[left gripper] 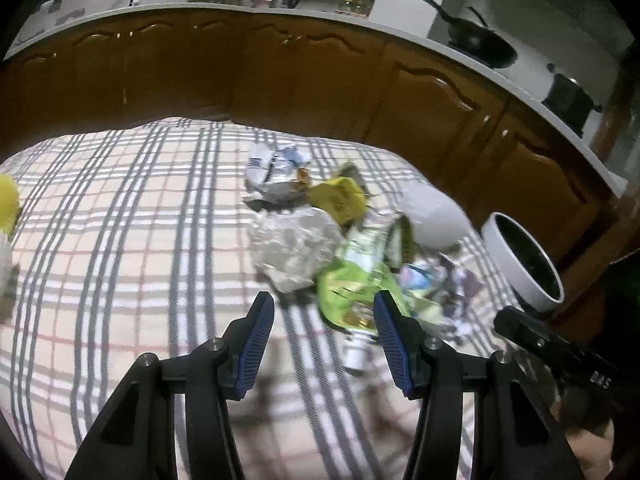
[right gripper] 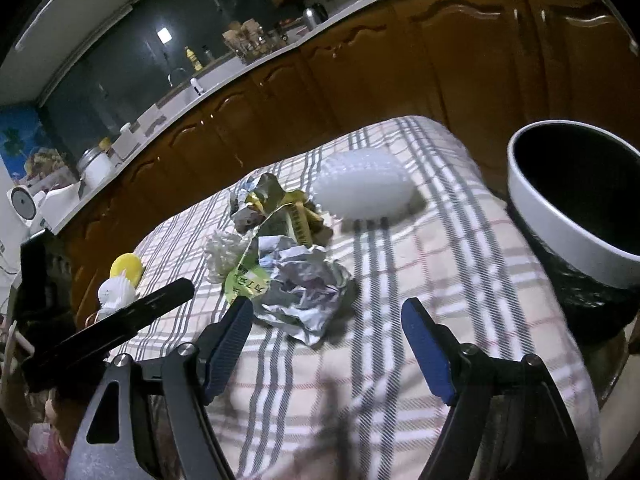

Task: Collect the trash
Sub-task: 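Move both tools back over the remaining trash on the table, then grasp the crumpled white paper with the left tool while the right tool grasps crumpled foil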

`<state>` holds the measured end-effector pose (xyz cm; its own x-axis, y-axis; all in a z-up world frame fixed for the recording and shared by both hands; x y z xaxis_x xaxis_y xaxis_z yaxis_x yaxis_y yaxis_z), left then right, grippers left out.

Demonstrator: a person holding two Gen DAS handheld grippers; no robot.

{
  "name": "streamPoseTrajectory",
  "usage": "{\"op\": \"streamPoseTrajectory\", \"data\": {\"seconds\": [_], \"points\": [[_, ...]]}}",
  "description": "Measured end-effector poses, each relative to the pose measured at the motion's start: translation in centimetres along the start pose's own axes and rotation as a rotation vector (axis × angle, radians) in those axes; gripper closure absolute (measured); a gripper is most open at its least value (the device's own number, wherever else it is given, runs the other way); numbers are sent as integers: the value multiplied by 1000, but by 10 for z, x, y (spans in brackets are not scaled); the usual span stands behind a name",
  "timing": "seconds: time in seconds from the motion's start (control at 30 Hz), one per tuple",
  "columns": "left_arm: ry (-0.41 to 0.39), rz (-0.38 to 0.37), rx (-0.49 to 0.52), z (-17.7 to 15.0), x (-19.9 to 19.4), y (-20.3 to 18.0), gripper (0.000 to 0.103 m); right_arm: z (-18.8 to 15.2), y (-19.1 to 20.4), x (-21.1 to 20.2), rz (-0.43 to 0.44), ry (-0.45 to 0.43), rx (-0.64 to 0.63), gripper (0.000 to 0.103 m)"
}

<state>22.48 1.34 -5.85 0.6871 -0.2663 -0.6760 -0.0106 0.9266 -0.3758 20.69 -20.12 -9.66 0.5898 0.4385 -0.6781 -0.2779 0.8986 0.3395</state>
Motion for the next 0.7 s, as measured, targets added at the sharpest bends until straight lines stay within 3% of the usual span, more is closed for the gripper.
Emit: {"op": "streamPoseTrajectory", "data": {"seconds": [0.17, 0.33, 0.37, 0.4, 0.47, 0.7], "points": [[10, 38, -15, 16, 22, 10, 49, 4, 6, 16, 11, 24, 0, 28], [47, 22, -63, 27, 58, 16, 50, 6, 6, 32, 25, 61, 5, 35], [54, 9, -68, 28, 63, 17, 53, 5, 5, 35, 28, 71, 11, 44], [59, -12, -66, 28, 67, 16, 67, 4, 5, 39, 35, 84, 14, 61], [44, -9, -38, 27, 67, 14, 71, 2, 5, 41, 27, 93, 11, 79], [-21, -1, 9, 23, 40, 6, 76, 1, 5, 14, 7, 34, -27, 85]]}}
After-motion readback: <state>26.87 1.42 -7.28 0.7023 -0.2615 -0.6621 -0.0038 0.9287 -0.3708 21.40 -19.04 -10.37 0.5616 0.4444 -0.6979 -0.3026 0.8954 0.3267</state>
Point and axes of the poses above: each gripper's, at about its wrist camera, not at the fingertips, and x roughly the way its jaws point, y to its left, z to its top, the point moved 5 cm from there along x, roughly the way its jaws point, and after that the axes turned 6 degrees about -x, right-handed, at the moved point
